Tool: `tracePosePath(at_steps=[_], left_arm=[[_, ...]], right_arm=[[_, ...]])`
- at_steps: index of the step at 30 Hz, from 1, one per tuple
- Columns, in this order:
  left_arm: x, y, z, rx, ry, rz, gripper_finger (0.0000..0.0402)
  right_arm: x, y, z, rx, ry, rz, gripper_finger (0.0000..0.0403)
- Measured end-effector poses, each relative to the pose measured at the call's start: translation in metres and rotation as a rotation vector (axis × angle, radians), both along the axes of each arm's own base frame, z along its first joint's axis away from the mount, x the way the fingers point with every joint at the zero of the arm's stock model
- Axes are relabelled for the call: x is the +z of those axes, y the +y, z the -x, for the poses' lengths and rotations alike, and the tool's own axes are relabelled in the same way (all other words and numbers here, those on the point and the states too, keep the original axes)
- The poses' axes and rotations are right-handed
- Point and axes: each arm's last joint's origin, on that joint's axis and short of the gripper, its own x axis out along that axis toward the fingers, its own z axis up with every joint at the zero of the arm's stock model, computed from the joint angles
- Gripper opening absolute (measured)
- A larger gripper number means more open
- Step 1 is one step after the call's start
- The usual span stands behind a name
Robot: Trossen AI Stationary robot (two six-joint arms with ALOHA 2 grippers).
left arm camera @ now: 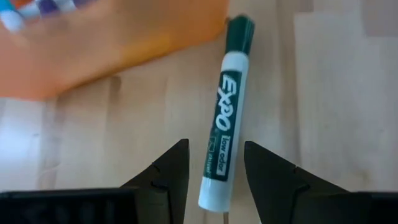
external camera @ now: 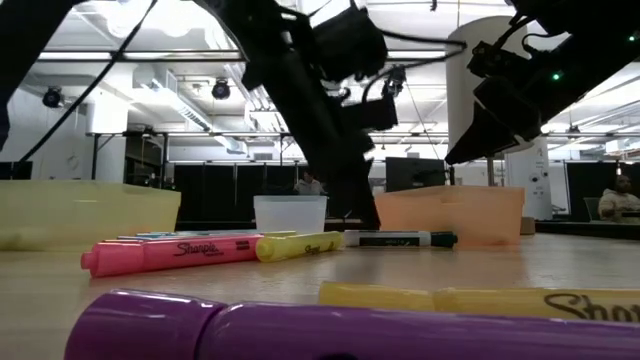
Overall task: Pick & Place Markers
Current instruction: Put the big dark green marker into the yellow bin
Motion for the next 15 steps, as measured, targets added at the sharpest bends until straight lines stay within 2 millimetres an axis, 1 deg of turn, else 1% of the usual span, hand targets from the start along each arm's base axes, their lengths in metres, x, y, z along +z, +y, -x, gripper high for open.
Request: tracePosePath(at_steps=[4, 7, 10, 15], left_arm=[[-0.014, 0.0, -0.005, -0.004, 0.037, -0.001, 0.0146], [-0.016, 0.0, -0.007, -0.009, 0.051, -0.004, 0.0136], [-0.017, -0.001, -0.007, -0.011, 0.054, -0.002, 0.0109], [-0.015, -0.001, -0.007, -0.01, 0.052, -0.003, 0.0048]], right_arm=[[0.0, 0.0, 0.0, 0.0, 0.0, 0.0, 0.021], [0.0, 0.0, 0.0, -0.001, 0.001, 0.0, 0.021], [0.0, 0.0, 0.0, -0.001, 0.001, 0.0, 0.021], [0.0, 0.0, 0.0, 0.0, 0.001, -0.001, 0.021]])
